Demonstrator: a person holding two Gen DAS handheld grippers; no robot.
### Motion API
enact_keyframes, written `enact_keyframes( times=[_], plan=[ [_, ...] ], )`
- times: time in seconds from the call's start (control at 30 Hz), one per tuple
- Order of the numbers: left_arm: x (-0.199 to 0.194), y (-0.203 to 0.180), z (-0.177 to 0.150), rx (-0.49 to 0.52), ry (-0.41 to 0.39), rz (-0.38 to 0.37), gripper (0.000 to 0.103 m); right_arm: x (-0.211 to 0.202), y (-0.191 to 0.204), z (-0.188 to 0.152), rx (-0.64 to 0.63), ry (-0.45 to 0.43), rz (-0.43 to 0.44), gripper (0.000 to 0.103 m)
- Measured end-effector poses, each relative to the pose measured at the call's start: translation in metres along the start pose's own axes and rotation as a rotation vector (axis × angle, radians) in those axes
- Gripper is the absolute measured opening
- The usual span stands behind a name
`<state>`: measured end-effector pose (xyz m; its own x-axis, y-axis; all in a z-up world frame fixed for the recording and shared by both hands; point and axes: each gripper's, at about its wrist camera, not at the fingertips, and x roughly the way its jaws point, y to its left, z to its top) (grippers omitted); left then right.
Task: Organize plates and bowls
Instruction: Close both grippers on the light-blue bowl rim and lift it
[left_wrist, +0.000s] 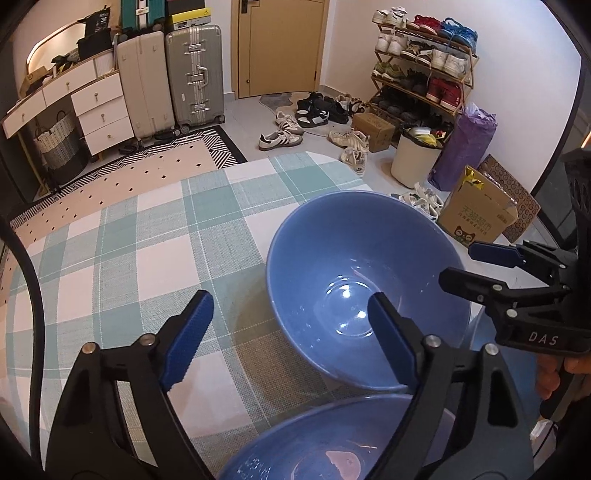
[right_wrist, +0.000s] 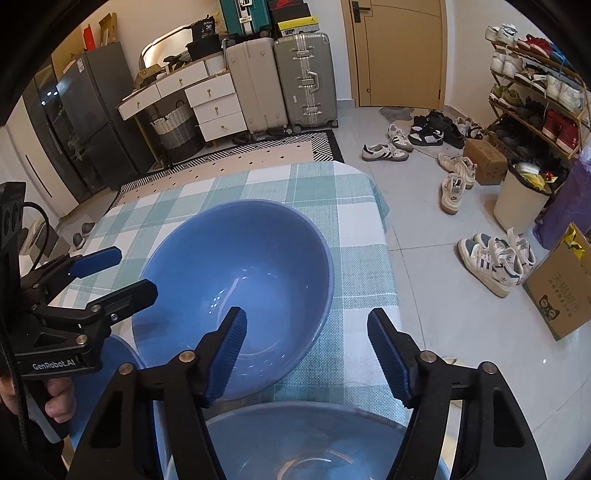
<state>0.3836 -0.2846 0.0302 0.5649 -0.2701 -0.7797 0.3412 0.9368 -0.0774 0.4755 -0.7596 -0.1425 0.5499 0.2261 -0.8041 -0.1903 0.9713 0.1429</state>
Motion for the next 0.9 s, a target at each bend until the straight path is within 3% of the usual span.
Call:
enact_keyframes(
  times=[0.23, 0.3, 0.63, 0.9],
  plan=[
    [0.013, -0.010, -0.001, 0.023, 0.032, -0.011, 0.062, 0.004, 0.000, -0.001, -0.012, 0.009, -0.002, 0.048],
    [0.016, -0.012, -0.001, 0.029, 0.040, -0.014, 0.057, 0.004, 0.000, -0.001, -0.015, 0.007, -0.003, 0.037],
    [0.028, -0.015, -0.001, 0.047, 0.073, 0.005, 0.038, 0.012, -0.002, -0.004, -0.029, 0.008, -0.019, 0.027],
    [0.027, -0.015, -0.001, 0.040, 0.069, 0.007, 0.037, 0.012, 0.001, -0.004, -0.050, -0.001, -0.036, 0.027]
  ],
)
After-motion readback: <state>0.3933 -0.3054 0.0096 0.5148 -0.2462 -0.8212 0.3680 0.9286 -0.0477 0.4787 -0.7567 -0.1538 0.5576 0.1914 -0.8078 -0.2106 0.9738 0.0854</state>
